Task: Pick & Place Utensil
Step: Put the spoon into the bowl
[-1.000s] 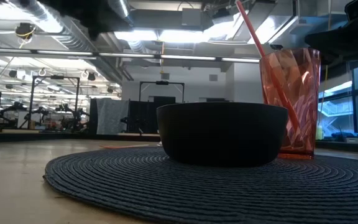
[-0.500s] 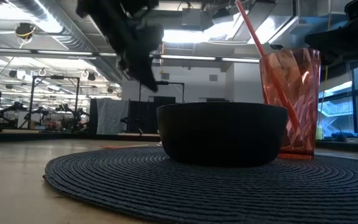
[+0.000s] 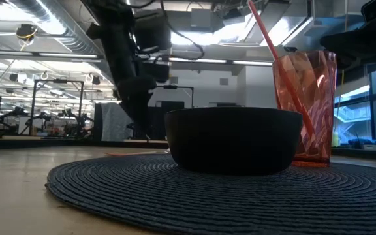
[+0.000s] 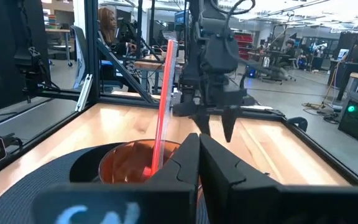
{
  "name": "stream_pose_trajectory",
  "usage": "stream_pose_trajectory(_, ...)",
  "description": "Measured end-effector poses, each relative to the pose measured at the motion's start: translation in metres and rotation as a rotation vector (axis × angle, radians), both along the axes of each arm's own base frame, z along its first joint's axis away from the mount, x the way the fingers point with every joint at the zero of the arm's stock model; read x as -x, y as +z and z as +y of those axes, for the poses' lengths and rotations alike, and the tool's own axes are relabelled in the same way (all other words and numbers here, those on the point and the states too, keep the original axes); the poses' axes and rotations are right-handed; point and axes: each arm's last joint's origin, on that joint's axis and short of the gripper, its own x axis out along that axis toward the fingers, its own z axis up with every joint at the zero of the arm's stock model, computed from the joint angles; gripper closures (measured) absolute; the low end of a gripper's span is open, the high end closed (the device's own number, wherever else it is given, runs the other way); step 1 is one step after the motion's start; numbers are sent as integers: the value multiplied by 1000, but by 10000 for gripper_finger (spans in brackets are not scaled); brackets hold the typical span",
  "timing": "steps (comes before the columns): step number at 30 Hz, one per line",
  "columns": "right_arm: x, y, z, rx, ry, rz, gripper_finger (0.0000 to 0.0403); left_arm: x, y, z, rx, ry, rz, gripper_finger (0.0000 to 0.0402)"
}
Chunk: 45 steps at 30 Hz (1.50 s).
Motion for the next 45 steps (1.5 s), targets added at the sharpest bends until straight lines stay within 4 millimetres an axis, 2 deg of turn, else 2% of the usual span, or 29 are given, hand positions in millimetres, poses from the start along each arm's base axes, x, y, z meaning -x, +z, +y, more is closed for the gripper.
stream_pose_trajectory(4,0,0,0,-3,0,0,391,-3,-11,-1,40,6,24,167)
stream_pose_trajectory(13,0,0,0,-3,0,0,391,-7,-36,10,11,69,100,177)
stream_pose_trajectory(23,0,0,0,-3,0,0,391,-3,-38,35,37,104,103,189)
stream_pose_trajectory(30,0,0,0,-3,-1,0,391,2,-39,48,64,-51,144,199)
stream_pose_trajectory(34,0,0,0,-3,-1,0,391,5,-39,55,88,-86,148,211)
stream_pose_trajectory(41,0,0,0,0,-1,0,391,11,-44,63,96,-50,161,239)
stream_pose_trajectory(45,0,0,0,0,-1,0,391,14,-57,62,115,-63,188,286)
